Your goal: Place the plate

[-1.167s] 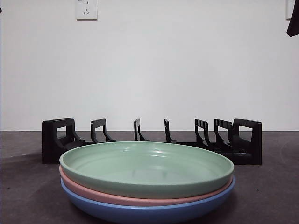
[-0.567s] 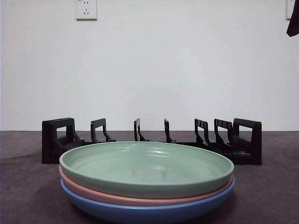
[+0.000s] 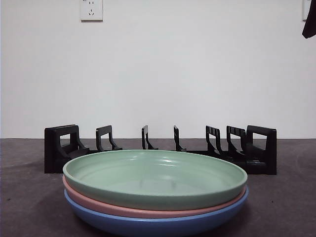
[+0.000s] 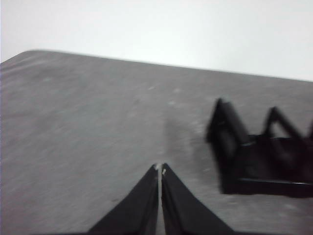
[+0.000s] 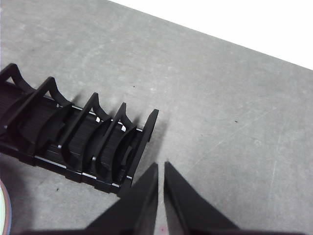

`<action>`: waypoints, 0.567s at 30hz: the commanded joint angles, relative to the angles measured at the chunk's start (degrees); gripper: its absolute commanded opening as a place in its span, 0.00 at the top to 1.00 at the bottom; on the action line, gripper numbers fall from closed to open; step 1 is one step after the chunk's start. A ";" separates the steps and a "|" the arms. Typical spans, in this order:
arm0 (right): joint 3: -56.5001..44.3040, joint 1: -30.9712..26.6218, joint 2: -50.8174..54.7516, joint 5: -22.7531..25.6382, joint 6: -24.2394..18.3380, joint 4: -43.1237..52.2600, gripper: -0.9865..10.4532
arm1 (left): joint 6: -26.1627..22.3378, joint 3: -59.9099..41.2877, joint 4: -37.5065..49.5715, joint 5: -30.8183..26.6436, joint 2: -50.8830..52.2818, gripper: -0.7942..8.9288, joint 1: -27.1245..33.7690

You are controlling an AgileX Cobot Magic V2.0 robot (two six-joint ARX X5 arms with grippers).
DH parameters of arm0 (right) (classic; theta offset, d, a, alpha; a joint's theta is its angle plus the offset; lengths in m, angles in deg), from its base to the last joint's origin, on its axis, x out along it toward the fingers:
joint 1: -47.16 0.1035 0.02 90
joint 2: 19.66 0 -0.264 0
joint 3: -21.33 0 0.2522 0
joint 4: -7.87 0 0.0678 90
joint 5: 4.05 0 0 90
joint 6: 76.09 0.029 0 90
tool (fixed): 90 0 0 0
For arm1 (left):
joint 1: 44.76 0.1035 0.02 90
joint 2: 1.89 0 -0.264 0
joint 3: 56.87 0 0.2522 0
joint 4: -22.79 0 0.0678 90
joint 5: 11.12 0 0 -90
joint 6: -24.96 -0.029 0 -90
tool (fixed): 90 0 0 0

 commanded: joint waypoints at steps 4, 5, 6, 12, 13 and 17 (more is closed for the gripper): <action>0.46 0.24 -0.07 -0.02 -0.22 0.87 0.90 | 2.16 -1.14 0.55 1.16 0.22 0.91 0.09; 0.46 0.24 -0.07 -0.02 -0.22 0.87 0.90 | 2.16 -1.14 0.59 1.18 0.22 0.91 0.11; 0.46 0.24 -0.04 -0.02 -0.22 0.87 0.90 | 2.16 -1.11 0.59 1.16 0.22 0.91 0.09; 0.46 0.24 -0.02 -0.02 -0.22 0.87 0.90 | 2.16 -1.11 0.59 1.18 0.22 0.91 0.09; 0.46 0.24 -0.02 -0.02 -0.22 0.87 0.90 | 2.16 -1.11 0.57 1.18 0.22 0.91 0.09; 0.46 0.24 0.00 0.00 -0.22 0.87 0.90 | 2.16 -1.11 0.57 1.18 0.22 0.91 0.09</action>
